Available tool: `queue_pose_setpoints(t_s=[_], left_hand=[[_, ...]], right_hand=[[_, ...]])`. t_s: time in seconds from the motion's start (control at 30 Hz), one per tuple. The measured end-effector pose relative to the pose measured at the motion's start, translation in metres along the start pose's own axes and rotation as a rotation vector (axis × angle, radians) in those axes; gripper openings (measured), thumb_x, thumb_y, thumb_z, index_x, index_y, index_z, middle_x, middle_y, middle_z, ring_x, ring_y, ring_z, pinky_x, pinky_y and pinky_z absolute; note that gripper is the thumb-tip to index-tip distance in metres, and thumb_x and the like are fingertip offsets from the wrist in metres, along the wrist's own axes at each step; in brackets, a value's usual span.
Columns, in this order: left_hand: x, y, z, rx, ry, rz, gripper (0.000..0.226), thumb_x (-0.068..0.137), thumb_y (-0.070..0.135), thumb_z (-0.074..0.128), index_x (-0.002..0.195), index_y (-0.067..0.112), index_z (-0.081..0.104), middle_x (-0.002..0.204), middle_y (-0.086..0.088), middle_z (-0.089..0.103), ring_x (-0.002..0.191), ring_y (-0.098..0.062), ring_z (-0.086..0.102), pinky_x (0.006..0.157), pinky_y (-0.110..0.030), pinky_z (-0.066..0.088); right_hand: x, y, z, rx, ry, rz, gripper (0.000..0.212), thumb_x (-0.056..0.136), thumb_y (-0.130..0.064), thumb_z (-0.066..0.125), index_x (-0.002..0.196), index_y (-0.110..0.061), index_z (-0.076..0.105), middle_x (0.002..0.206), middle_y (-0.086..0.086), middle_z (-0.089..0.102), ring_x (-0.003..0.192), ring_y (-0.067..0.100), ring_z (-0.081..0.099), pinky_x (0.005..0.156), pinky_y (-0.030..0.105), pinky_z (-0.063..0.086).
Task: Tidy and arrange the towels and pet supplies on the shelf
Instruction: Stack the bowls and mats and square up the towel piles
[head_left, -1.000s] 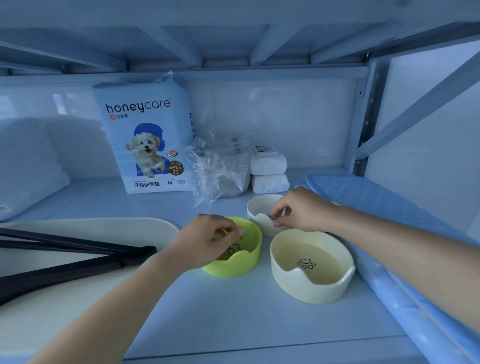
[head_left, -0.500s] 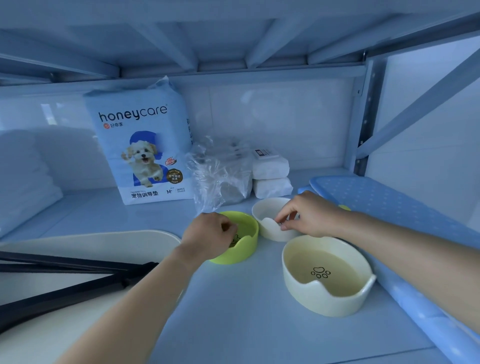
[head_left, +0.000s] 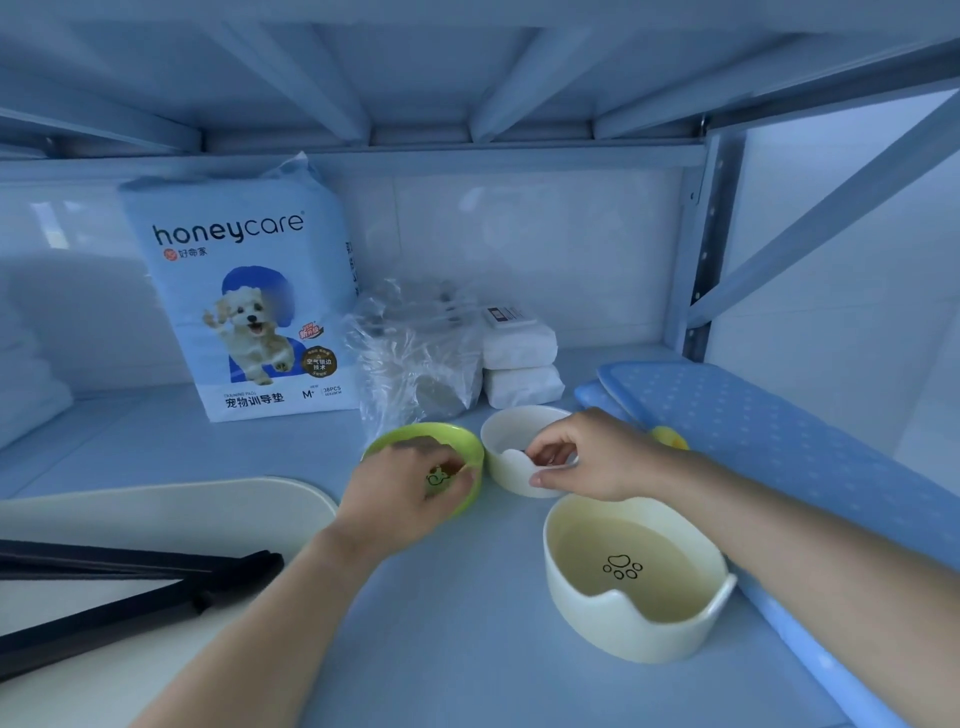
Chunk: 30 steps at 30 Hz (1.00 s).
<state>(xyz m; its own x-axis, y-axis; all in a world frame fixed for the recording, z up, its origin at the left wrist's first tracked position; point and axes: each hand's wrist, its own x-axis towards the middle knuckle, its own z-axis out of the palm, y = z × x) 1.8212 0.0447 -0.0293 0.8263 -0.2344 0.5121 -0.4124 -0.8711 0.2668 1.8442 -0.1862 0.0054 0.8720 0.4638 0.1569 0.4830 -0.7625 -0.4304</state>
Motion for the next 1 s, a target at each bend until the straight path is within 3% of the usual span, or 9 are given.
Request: queue_pose_setpoints(t_s=[0.17,0.3,0.47,0.6,0.77,0.9,1.0], left_hand=[[-0.001,-0.009,-0.006,0.042,-0.137,0.06,0.038,0.069,0.053,0.046,0.102,0.039,0.058,0.088,0.016,0.063,0.081,-0.008,0.058,0.068,-0.028,0.051],[0.001,-0.007,-0.001,0.171,-0.061,0.144,0.036,0.075,0.052,0.038,0.089,0.028,0.062,0.083,0.01,0.064,0.076,-0.018,0.058,0.064,-0.034,0.051],[0.002,0.003,0.009,0.254,0.086,0.081,0.019,0.084,0.037,0.061,0.099,0.026,0.065,0.091,0.007,0.065,0.082,-0.024,0.061,0.064,-0.027,0.042],[0.003,0.007,0.009,0.301,0.11,0.028,0.026,0.069,0.031,0.079,0.093,0.024,0.07,0.081,0.005,0.068,0.07,-0.024,0.064,0.06,-0.027,0.044],[0.001,0.013,0.01,0.225,0.045,-0.059,0.038,0.083,0.028,0.057,0.121,0.028,0.055,0.113,0.013,0.062,0.1,-0.017,0.058,0.068,-0.025,0.043],[0.003,0.01,0.009,0.185,-0.048,-0.053,0.043,0.086,0.02,0.053,0.129,0.026,0.049,0.121,0.01,0.058,0.105,-0.019,0.057,0.08,-0.03,0.049],[0.004,0.007,0.01,0.188,-0.064,-0.044,0.045,0.09,0.019,0.05,0.133,0.027,0.044,0.124,0.012,0.056,0.106,-0.02,0.056,0.078,-0.028,0.047]], right_hand=[[0.004,0.007,0.007,0.072,0.029,0.009,0.018,0.08,-0.024,0.072,0.099,-0.025,0.071,0.092,-0.01,0.071,0.087,0.006,0.064,0.086,0.028,0.051],[0.004,0.01,0.009,0.102,0.034,0.002,0.018,0.081,-0.022,0.072,0.098,-0.026,0.071,0.092,-0.009,0.071,0.087,0.007,0.064,0.085,0.025,0.051],[0.006,0.01,0.009,0.101,0.058,-0.01,0.017,0.083,-0.019,0.07,0.099,-0.024,0.071,0.091,-0.008,0.07,0.09,0.009,0.063,0.085,0.024,0.049],[0.006,0.01,0.01,0.097,0.094,0.006,0.018,0.083,-0.02,0.07,0.1,-0.024,0.072,0.095,-0.007,0.071,0.092,0.009,0.063,0.086,0.026,0.048],[0.006,0.01,0.009,0.152,0.08,0.034,0.012,0.081,-0.025,0.071,0.092,-0.027,0.073,0.093,-0.012,0.071,0.091,0.006,0.064,0.086,0.026,0.05],[0.006,0.008,0.01,0.178,0.12,0.027,0.017,0.081,-0.018,0.072,0.097,-0.023,0.07,0.09,-0.009,0.069,0.089,0.006,0.064,0.07,0.006,0.043],[0.006,0.007,0.007,0.164,0.121,0.017,0.015,0.081,-0.016,0.072,0.093,-0.024,0.072,0.088,-0.009,0.071,0.087,0.004,0.063,0.065,0.001,0.04]])
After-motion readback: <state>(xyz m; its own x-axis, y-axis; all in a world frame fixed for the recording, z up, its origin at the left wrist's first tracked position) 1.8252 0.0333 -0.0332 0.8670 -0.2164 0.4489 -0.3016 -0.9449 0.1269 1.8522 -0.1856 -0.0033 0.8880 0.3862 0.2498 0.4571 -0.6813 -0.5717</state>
